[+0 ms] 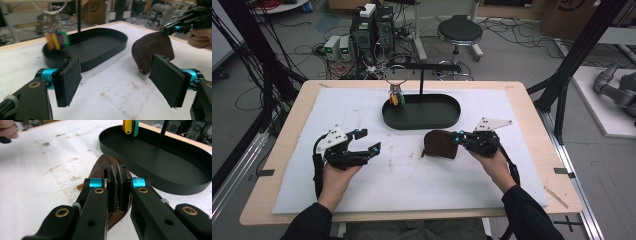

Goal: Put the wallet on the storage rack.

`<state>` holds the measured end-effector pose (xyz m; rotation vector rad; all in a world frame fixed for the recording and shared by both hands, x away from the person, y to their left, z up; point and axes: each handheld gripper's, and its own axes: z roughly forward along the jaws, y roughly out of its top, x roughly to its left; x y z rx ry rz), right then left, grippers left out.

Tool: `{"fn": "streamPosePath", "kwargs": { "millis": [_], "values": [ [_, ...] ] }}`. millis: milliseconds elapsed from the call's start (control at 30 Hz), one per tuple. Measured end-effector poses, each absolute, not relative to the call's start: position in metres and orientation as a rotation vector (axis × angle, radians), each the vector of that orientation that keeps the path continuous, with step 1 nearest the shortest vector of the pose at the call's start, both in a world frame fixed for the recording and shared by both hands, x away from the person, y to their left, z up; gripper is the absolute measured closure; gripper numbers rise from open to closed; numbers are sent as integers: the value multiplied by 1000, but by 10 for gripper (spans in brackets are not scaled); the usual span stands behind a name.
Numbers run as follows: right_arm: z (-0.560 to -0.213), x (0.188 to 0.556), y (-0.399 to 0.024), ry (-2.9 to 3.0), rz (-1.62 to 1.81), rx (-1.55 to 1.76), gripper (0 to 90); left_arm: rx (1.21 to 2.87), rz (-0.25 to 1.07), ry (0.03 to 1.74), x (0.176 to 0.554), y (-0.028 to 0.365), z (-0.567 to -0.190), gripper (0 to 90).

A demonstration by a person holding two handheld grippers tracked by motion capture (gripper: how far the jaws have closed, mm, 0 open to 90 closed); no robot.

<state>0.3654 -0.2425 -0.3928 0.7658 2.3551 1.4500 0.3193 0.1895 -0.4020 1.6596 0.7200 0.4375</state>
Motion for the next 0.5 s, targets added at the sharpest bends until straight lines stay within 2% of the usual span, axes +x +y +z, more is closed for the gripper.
{"fn": "streamPosePath", "kwargs": {
  "millis": [333,500],
  "values": [
    [-393,354,-252,2384,1471,655,889,1729,322,612,335,149,-395,253],
    [-393,352,-253,2399,1478,628,889,1780,265,611,348,129,-398,265]
  ]
}}
